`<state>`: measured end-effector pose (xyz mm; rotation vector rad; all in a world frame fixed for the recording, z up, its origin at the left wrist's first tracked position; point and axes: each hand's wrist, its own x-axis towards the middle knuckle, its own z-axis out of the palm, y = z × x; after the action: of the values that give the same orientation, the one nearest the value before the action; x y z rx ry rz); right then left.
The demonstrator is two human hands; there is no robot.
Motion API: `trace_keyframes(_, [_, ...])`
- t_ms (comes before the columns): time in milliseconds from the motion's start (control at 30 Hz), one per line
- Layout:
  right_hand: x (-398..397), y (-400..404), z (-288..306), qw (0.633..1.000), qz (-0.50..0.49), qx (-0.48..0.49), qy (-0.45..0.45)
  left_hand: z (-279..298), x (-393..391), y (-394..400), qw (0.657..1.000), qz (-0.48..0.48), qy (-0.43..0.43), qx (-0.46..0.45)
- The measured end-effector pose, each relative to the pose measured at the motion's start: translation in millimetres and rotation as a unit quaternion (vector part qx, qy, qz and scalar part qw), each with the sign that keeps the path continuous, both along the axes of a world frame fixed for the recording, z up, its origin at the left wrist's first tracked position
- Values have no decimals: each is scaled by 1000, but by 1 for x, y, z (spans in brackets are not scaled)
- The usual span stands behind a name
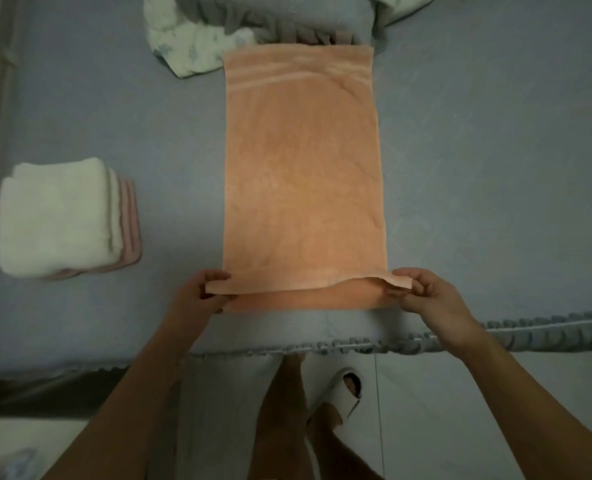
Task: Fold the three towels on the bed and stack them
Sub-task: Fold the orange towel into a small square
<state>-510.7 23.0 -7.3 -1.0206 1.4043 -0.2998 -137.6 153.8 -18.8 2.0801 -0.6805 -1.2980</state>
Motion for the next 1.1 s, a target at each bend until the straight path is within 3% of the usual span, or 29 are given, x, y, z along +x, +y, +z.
trace_keyframes(100, [14, -41, -15, 994, 55, -43, 79, -17, 28, -46, 997, -1, -74, -8])
trace_keyframes(300, [70, -160, -43, 968, 73, -161, 179, -39, 79, -178, 986, -32, -149, -70])
trace_keyframes(400, [102, -226, -45, 950, 53, -216, 220, -37, 104, -243, 968, -91, -227, -58])
trace_keyframes(500, [132, -291, -46, 944, 28, -226, 240, -38, 119, -306, 960, -91, -262, -47])
trace_keyframes(833, [187, -436, -74, 933, -59, -294, 200, -80, 159, -452, 960, 91, -228, -133])
trace_keyframes(1100, [188, -452, -130, 943, -76, -205, 251, -125, 165, -481, 953, 118, -252, -124])
